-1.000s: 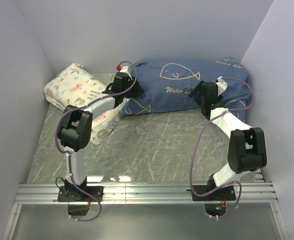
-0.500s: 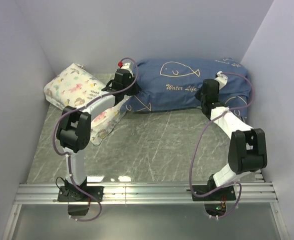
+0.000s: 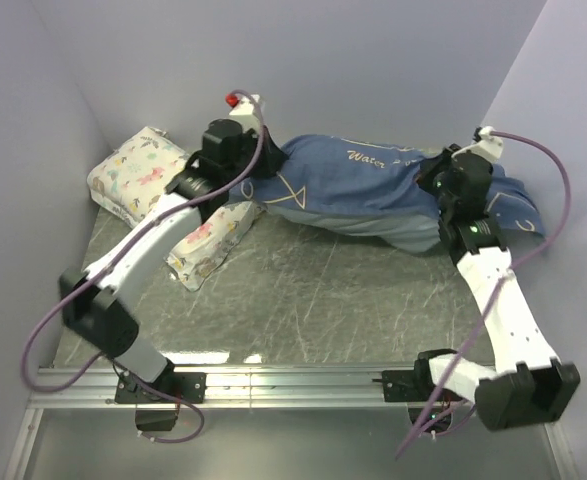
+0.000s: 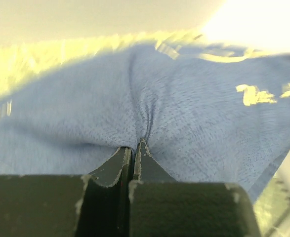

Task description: Remove the pillowcase from the pillow

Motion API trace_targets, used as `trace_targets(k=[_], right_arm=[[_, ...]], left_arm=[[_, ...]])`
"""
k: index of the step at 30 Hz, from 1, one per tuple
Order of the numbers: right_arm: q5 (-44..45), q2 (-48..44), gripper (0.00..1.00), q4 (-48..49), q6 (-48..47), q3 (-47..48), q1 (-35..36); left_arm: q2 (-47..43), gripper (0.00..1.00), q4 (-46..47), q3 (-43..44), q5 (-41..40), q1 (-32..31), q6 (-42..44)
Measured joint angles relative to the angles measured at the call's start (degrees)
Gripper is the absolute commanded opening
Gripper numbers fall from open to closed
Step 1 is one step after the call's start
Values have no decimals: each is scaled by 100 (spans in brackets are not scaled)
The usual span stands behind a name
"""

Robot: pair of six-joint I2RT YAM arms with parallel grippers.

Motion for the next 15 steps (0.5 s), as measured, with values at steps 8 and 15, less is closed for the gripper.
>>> trace_targets(k=[8,15], right_arm=[[-420,-940,0,-487,-42,267,133],[-828,345,0,-87,50,614,181]], left_arm=[[-2111,0,116,-761,96,-229,-323],[-2245,4,7,-765,-203,-238,-614]])
